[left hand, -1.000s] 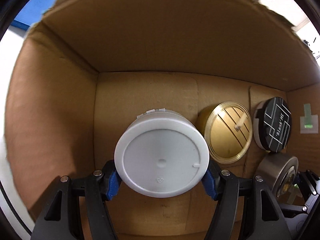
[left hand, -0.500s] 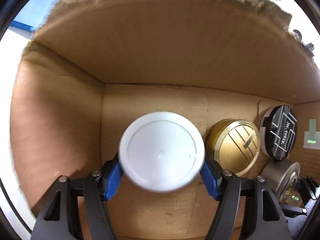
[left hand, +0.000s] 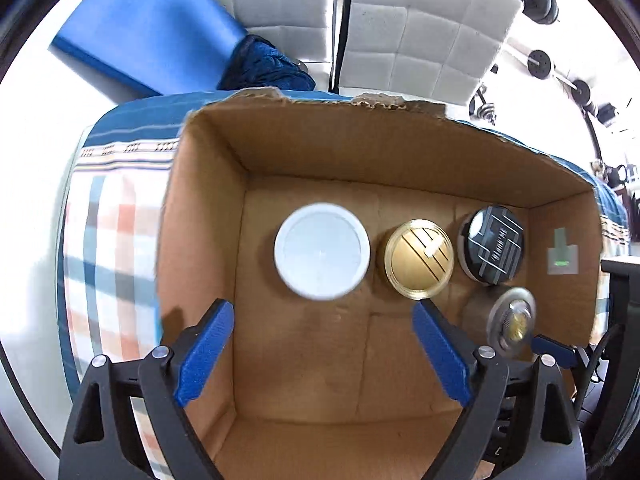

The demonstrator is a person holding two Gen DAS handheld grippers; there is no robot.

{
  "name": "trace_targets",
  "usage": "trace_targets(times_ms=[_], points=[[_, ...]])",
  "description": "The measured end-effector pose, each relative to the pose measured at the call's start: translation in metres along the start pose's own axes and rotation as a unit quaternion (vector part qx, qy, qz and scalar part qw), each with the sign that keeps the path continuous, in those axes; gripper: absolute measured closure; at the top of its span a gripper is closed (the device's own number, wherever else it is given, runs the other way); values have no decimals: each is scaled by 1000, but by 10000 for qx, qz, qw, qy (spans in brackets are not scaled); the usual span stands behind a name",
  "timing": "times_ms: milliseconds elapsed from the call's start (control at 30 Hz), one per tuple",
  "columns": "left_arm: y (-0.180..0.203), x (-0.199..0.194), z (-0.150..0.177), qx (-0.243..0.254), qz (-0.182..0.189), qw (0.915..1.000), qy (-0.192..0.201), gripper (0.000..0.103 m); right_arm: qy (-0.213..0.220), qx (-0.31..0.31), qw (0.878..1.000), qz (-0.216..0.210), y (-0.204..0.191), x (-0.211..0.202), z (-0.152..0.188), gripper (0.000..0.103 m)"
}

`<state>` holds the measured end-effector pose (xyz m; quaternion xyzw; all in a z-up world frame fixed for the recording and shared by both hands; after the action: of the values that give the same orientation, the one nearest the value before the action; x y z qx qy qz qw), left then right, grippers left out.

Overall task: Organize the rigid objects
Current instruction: 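Carry the white container and silver light into the box and release both, then withdraw both grippers from the box toward the remaining items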

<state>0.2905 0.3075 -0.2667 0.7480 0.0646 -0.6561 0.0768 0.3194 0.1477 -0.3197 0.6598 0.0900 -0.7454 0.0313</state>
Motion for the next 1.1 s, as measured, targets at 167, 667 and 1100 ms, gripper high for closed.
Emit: trace_targets(times_ms=[167,667,1100], points=[[14,-25,14,-149,49,9996,230,11,231,-176,9996,-23,-6,-29,18,0],[22,-114,70,-139,110,9955,933,11,993,-390,9939,-289,5,-114,101,0],[118,-146,77,468,305,9913,1189,11,1230,62,9911,-500,96,-159,125,0]])
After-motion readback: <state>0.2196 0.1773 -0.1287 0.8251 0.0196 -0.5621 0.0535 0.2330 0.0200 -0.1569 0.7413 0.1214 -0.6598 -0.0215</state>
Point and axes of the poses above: each gripper's, at about its wrist camera, not at the fingertips, and x roughly the way its jaws point, y to its right, z to its underside, the point moved 1 cm from there along x, roughly the way its jaws point
